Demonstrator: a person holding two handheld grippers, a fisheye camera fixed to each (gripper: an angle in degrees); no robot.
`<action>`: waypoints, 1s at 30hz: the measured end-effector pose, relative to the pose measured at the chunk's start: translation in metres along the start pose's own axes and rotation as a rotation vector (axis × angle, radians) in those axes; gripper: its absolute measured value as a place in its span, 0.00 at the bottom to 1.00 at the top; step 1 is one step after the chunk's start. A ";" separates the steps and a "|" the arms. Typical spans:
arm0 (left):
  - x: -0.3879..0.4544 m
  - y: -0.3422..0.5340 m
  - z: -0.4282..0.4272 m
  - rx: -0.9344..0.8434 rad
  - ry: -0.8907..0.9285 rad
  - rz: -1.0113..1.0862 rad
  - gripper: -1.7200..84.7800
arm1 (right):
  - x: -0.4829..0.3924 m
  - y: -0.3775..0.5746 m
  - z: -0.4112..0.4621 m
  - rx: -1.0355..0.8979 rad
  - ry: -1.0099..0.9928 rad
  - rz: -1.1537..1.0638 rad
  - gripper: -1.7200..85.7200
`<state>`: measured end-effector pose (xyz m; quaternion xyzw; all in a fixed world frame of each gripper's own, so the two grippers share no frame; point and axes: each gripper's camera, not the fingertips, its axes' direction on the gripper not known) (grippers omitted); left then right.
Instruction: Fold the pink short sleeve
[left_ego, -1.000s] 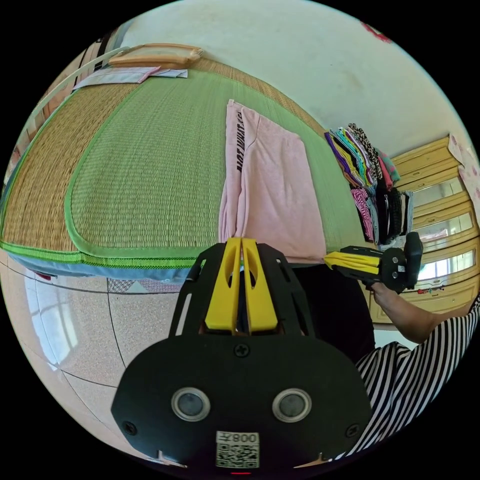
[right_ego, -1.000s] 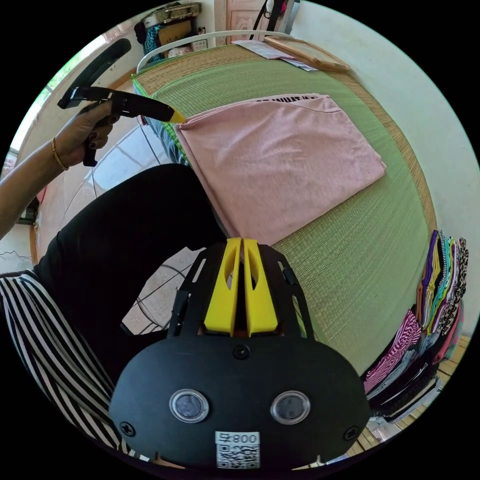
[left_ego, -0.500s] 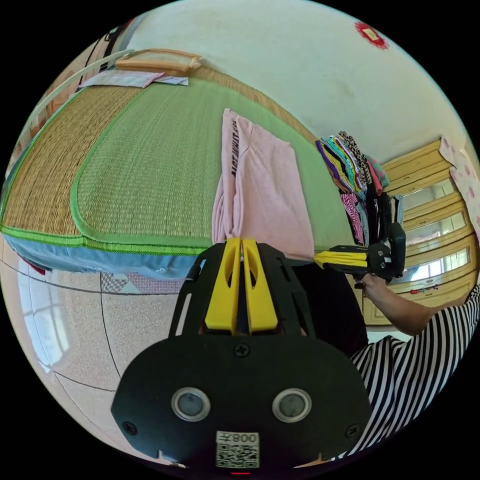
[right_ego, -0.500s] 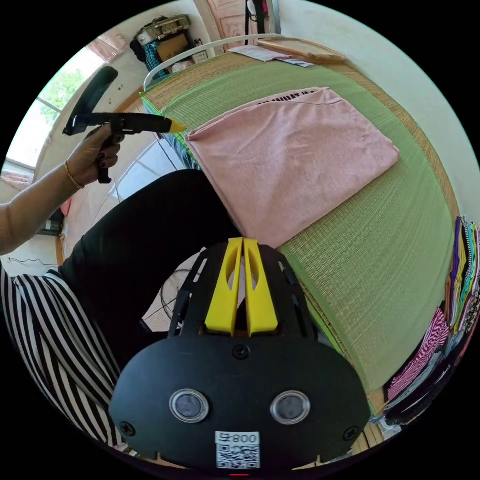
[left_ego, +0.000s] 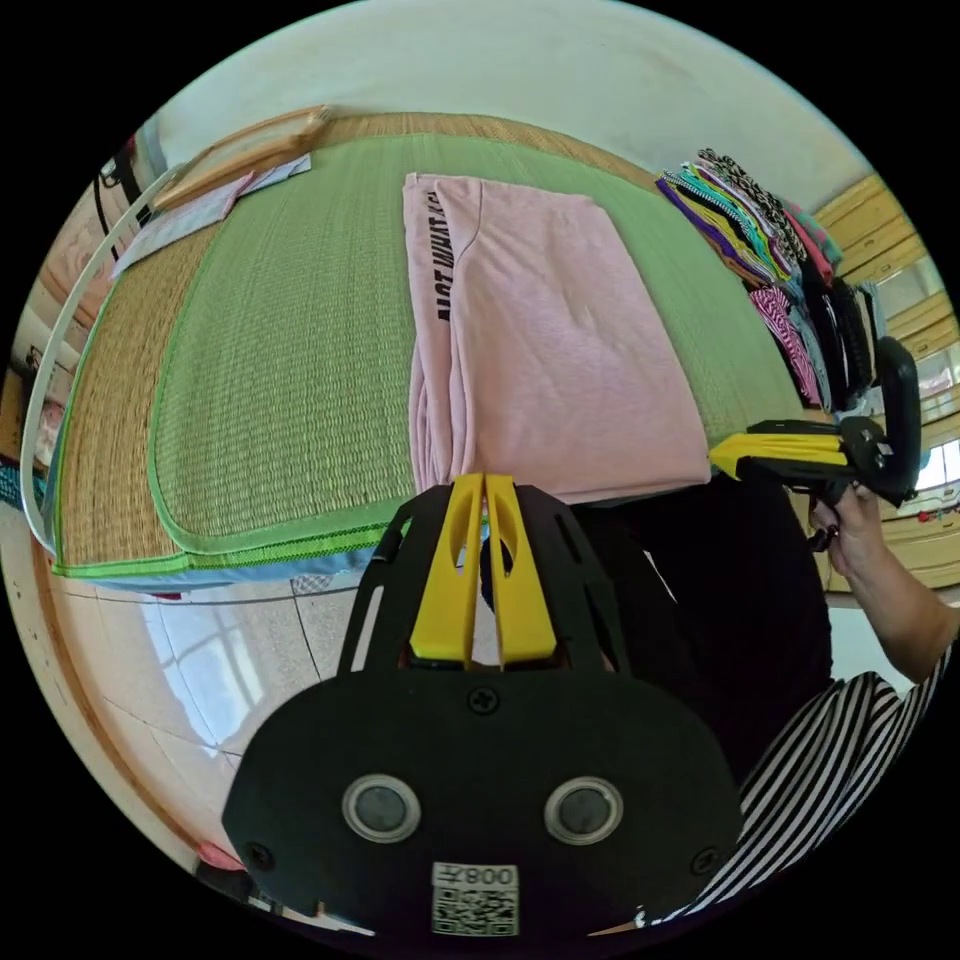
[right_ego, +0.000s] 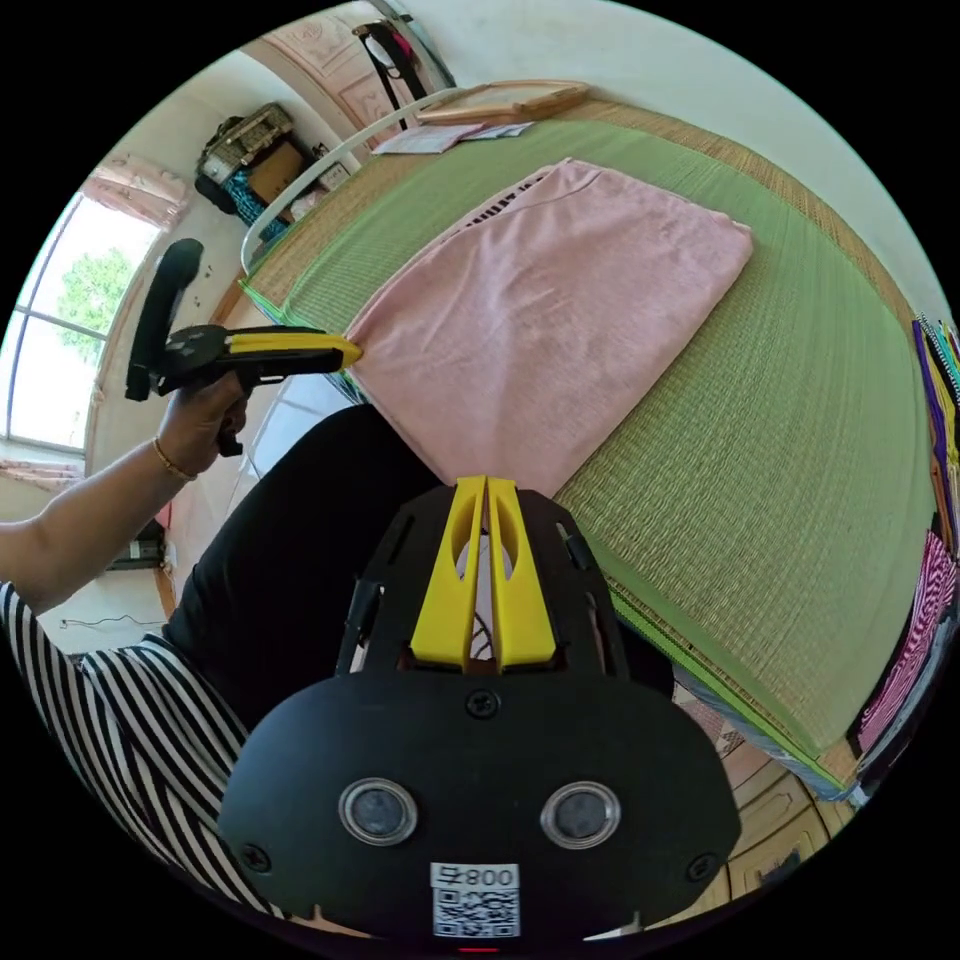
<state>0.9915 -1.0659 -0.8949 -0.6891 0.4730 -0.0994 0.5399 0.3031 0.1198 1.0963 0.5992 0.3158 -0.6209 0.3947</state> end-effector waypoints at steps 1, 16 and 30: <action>0.010 -0.003 -0.001 0.010 -0.029 0.022 0.02 | 0.004 -0.002 0.017 -0.034 0.027 0.005 0.02; 0.042 -0.024 0.002 0.055 0.204 -0.048 0.02 | 0.099 0.057 0.112 0.003 -0.218 0.186 0.03; 0.133 -0.058 0.104 -0.125 0.468 0.119 0.03 | 0.220 0.173 0.221 0.145 -0.669 0.529 0.11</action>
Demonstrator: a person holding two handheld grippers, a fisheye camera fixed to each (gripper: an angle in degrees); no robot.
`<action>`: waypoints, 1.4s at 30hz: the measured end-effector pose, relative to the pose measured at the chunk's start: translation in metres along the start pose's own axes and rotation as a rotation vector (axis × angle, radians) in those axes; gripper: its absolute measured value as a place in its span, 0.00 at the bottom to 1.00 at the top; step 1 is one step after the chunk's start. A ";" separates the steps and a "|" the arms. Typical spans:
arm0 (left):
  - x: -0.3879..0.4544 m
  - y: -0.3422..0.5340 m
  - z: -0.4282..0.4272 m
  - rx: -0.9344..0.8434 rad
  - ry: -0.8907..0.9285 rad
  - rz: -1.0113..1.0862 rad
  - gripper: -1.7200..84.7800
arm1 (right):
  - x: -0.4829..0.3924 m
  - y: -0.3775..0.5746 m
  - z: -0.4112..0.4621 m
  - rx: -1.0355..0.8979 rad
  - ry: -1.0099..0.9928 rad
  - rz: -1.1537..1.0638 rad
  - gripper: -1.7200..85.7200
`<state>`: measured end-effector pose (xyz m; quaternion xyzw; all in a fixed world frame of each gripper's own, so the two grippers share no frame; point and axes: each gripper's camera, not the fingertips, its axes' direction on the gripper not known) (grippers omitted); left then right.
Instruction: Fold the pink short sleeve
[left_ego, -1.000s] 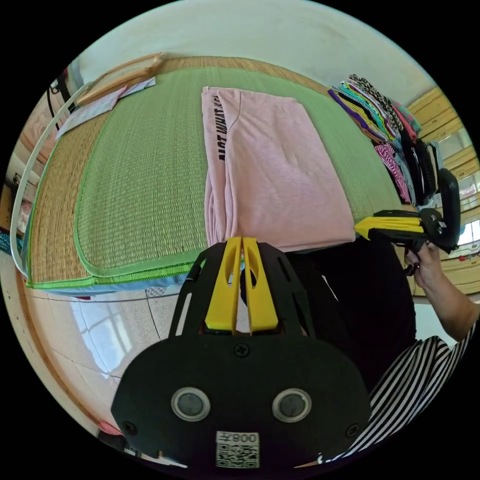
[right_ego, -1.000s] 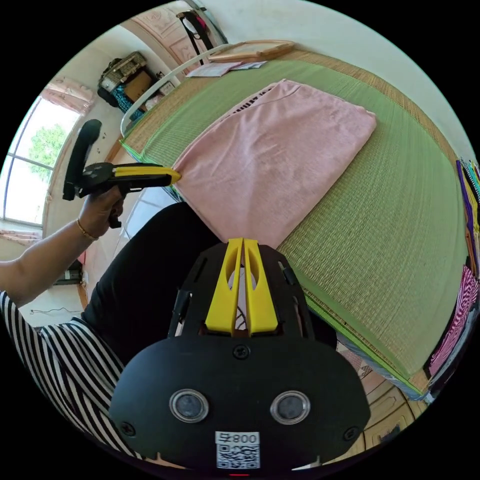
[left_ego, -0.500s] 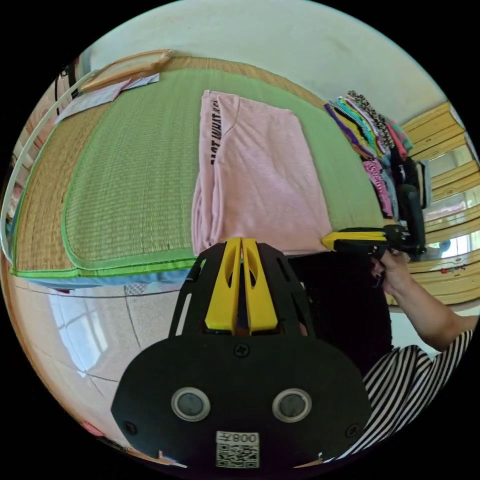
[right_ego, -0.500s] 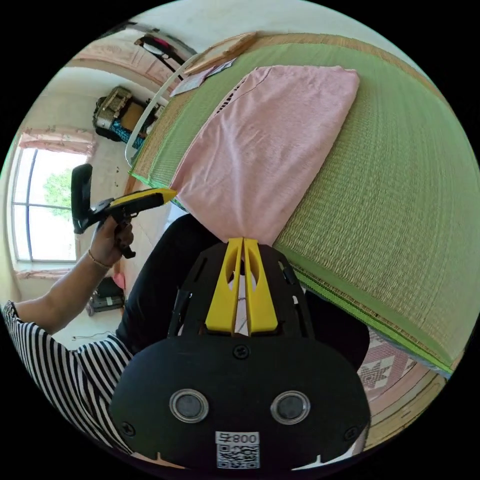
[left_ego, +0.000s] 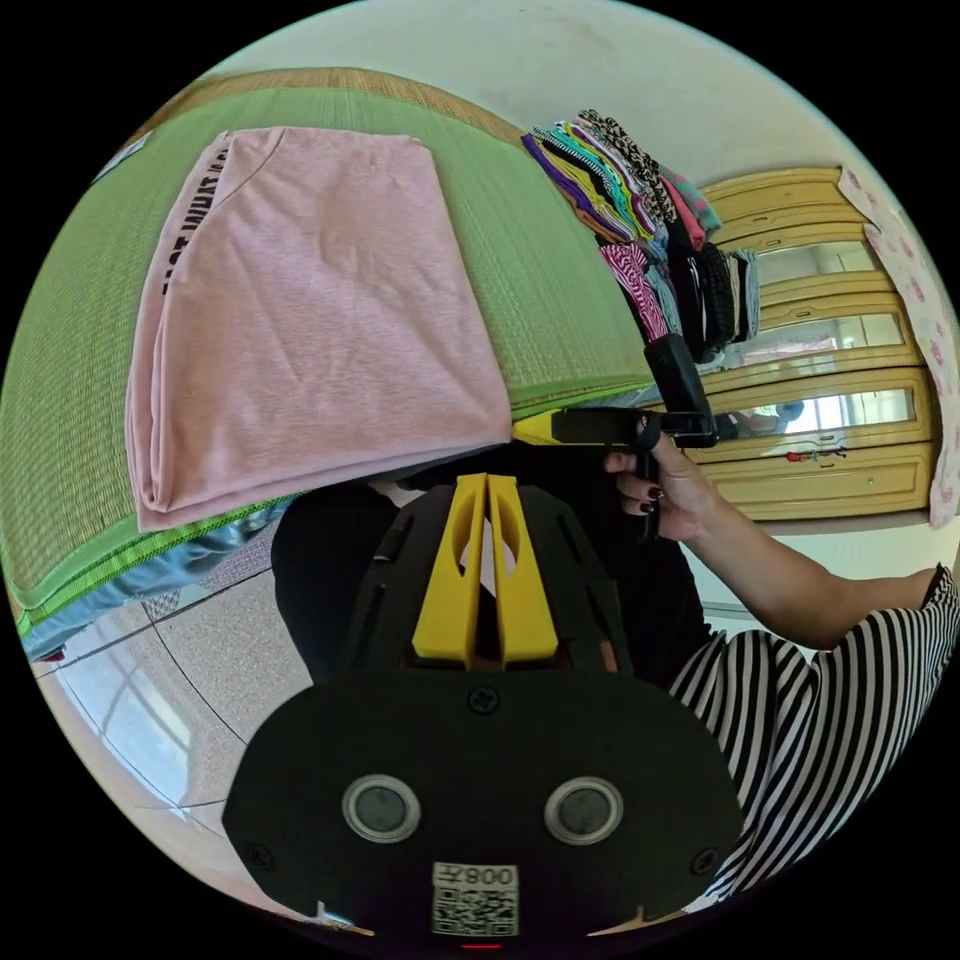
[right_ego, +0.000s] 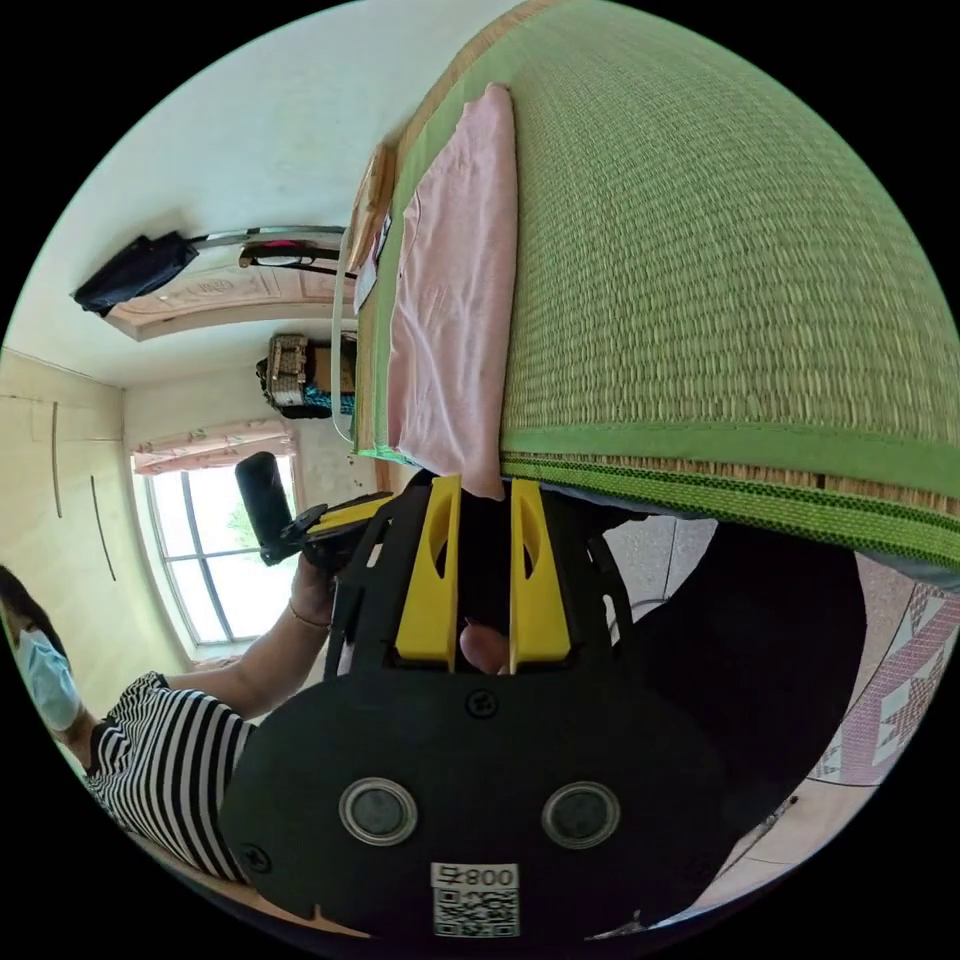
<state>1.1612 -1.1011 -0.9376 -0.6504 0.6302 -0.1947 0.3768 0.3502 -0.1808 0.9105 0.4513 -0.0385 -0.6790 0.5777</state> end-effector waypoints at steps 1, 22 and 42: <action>-0.004 -0.002 0.007 -0.007 0.006 -0.006 0.03 | 0.012 -0.002 0.005 0.003 -0.031 0.014 0.11; -0.097 -0.005 0.177 0.090 0.492 -0.253 0.02 | 0.130 -0.001 0.058 -0.028 -0.281 0.050 0.11; -0.135 0.115 0.235 0.274 0.517 -0.288 0.06 | 0.170 0.010 0.090 -0.010 -0.411 0.116 0.04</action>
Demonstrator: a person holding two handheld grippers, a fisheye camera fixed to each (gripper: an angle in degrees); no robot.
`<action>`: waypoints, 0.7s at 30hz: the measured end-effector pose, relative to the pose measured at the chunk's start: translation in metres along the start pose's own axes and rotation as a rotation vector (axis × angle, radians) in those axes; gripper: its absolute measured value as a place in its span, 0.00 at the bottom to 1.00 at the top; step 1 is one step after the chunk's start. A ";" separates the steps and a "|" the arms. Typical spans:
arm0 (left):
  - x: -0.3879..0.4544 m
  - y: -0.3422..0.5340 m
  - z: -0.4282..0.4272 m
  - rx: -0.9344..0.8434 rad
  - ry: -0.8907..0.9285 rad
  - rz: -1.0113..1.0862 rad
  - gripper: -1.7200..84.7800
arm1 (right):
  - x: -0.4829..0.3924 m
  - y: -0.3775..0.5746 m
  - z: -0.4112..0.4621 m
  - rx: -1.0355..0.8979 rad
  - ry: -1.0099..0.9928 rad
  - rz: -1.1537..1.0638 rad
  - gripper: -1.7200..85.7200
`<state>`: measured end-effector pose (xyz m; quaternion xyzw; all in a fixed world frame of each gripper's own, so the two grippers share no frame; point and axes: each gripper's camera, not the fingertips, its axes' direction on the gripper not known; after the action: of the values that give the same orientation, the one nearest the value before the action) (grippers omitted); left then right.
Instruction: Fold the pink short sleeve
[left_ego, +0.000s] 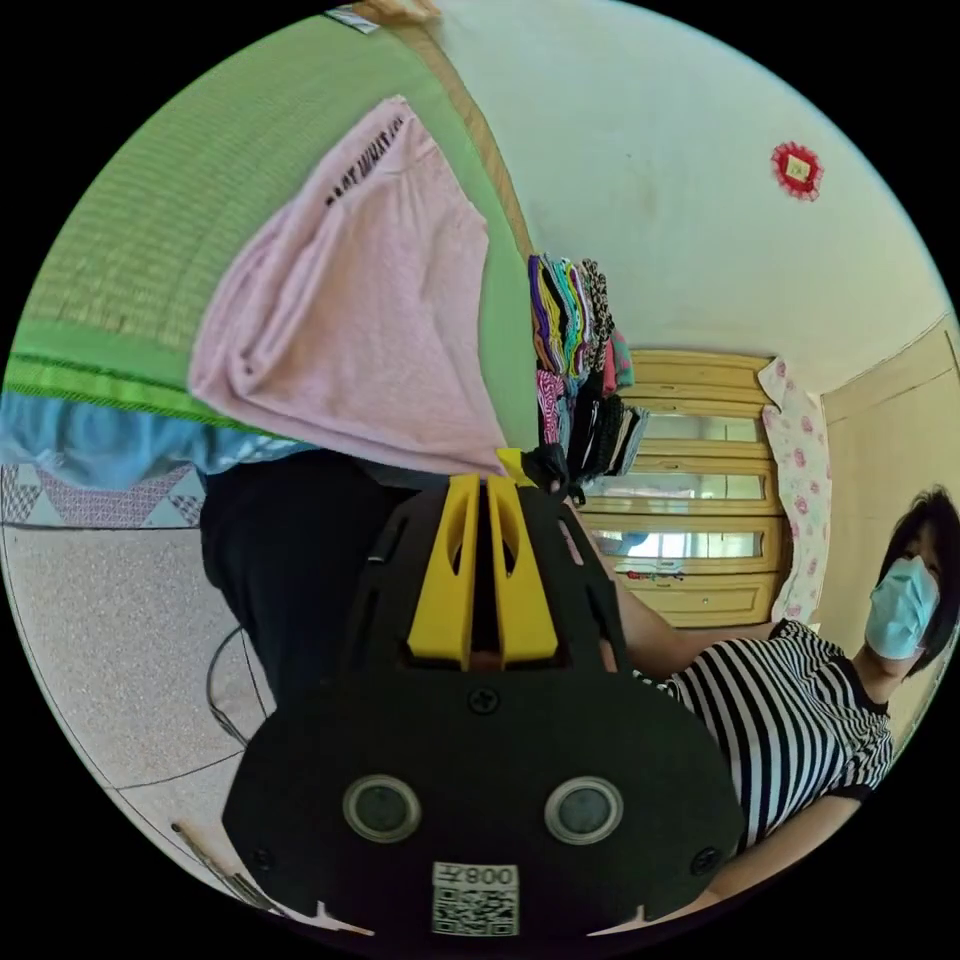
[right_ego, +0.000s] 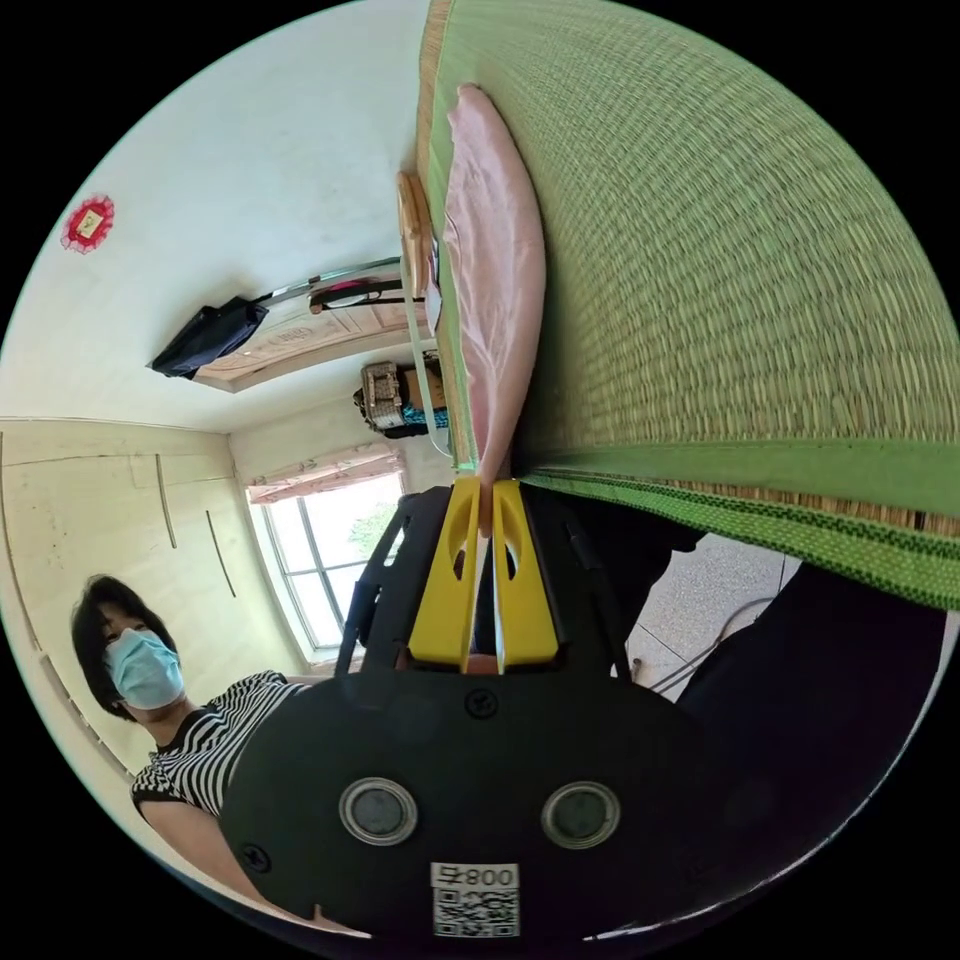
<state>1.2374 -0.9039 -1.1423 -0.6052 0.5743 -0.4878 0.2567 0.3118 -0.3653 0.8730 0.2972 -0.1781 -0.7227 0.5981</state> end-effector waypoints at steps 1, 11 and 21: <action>-0.013 0.013 -0.012 0.044 -0.011 -0.033 0.07 | -0.003 0.002 -0.001 -0.004 -0.001 -0.011 0.04; -0.116 0.095 -0.040 0.296 0.123 -0.295 0.14 | -0.041 0.009 0.001 -0.021 -0.007 -0.067 0.04; -0.128 0.107 -0.050 0.217 0.047 -0.252 0.12 | -0.076 0.022 0.000 -0.023 -0.005 -0.077 0.04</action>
<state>1.1631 -0.7929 -1.2534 -0.6297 0.4435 -0.5894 0.2439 0.3366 -0.2964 0.9026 0.2953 -0.1596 -0.7478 0.5728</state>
